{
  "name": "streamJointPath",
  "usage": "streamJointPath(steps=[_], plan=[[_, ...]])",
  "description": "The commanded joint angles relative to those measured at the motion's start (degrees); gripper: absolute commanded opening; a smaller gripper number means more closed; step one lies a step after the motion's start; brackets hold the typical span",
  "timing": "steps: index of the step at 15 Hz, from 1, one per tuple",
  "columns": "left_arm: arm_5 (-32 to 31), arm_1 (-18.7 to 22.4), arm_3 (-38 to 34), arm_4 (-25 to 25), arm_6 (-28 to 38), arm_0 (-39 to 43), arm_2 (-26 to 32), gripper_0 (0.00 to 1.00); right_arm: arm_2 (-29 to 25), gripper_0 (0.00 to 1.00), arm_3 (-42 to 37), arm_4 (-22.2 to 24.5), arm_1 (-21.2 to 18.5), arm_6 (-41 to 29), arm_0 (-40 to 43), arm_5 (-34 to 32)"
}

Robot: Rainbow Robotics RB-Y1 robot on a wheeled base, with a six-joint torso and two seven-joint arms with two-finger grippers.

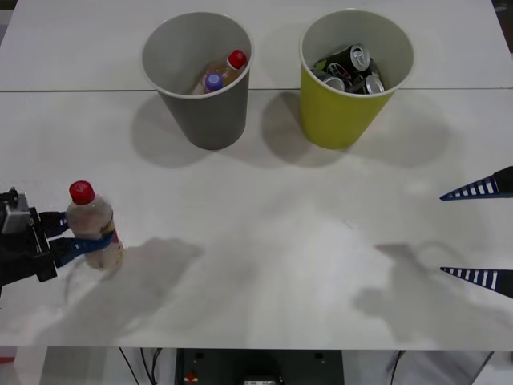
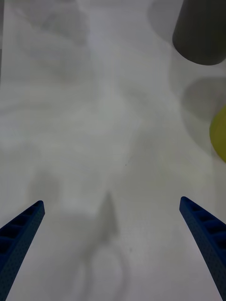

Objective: Put the can into the green bin and the plastic bottle into the gray bin

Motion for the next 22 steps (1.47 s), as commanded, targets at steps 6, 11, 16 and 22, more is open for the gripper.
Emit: streamJointPath(steps=[6, 11, 16, 22], plan=[[-9.9, 2.5, -24.5, -25.2, 42.0, -5.7, 7.3, 0.00, 0.0, 1.00, 0.0, 0.0, 0.0, 0.0, 0.0, 0.0], [-18.5, 9.8, -24.5, -28.8, 55.8, -19.1, 3.4, 0.00, 0.0, 1.00, 0.0, 0.0, 0.0, 0.0, 0.0, 0.0], [-18.5, 10.0, -23.5, -34.3, 65.8, -34.7, -0.9, 0.00, 0.0, 1.00, 0.0, 0.0, 0.0, 0.0, 0.0, 0.0], [-18.5, 10.0, -5.6, -36.3, 67.6, -55.8, -11.2, 0.01, 0.0, 1.00, 0.0, 0.0, 0.0, 0.0, 0.0, 0.0]])
